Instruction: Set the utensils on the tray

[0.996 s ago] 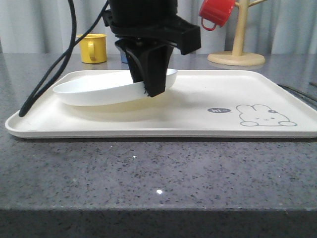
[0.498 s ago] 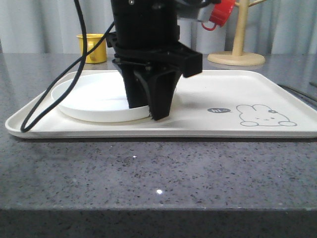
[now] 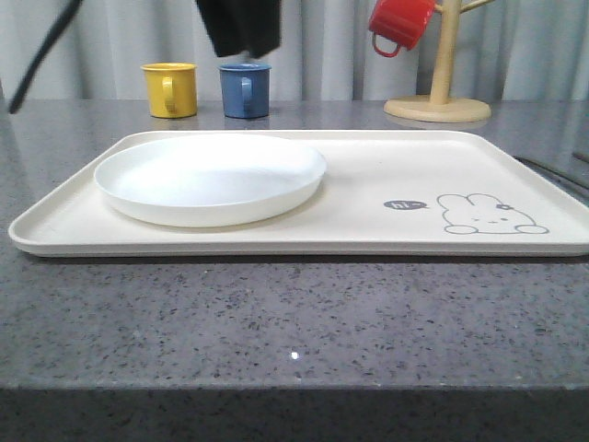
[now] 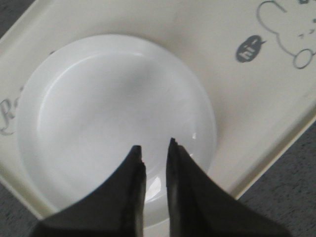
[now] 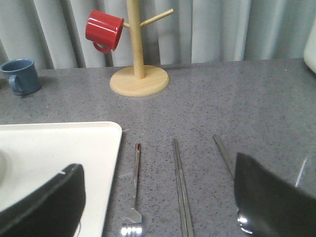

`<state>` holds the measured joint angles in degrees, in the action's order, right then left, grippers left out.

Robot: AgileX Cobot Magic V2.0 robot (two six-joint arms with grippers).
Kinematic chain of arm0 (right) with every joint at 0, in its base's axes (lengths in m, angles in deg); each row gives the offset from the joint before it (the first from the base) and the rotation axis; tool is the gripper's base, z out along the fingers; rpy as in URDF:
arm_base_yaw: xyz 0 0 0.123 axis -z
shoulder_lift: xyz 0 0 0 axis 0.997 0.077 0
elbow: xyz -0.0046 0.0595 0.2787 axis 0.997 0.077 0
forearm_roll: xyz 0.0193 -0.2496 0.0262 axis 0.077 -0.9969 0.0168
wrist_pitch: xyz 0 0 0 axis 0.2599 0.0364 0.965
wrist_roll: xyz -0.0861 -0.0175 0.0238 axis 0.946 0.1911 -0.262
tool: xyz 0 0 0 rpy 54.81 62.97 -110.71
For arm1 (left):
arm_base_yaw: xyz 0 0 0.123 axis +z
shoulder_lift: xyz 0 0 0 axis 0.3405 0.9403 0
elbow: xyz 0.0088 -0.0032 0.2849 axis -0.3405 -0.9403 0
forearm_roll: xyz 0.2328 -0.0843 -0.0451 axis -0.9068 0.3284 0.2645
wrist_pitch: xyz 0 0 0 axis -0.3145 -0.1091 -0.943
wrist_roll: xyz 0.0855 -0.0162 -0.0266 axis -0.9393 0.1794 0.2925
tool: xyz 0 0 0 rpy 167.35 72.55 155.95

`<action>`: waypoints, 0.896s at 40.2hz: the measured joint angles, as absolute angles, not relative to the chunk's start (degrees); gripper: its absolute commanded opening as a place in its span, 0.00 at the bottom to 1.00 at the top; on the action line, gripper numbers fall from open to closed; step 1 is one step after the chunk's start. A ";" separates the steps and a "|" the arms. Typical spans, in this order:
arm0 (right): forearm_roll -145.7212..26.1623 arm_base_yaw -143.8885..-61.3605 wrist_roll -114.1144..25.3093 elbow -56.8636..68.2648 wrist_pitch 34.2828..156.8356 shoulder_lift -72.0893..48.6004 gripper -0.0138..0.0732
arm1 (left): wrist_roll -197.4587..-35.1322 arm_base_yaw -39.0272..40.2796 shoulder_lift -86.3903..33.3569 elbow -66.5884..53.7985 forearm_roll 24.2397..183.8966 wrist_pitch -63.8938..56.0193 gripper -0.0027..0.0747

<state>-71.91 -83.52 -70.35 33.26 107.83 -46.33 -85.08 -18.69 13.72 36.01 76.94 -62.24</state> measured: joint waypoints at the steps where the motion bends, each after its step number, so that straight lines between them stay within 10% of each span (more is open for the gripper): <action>1: -71.91 -83.52 -70.35 33.26 107.83 -46.33 0.89 | -85.08 -17.69 12.54 35.13 76.94 -62.24 0.02; 20: -71.91 -83.52 -70.35 33.26 107.83 -46.33 0.89 | -83.60 9.10 -18.31 2.77 78.87 -49.93 0.01; 36: -71.91 -83.52 -70.35 33.26 107.83 -46.33 0.89 | -83.60 12.01 -52.95 -29.39 79.51 -25.14 0.01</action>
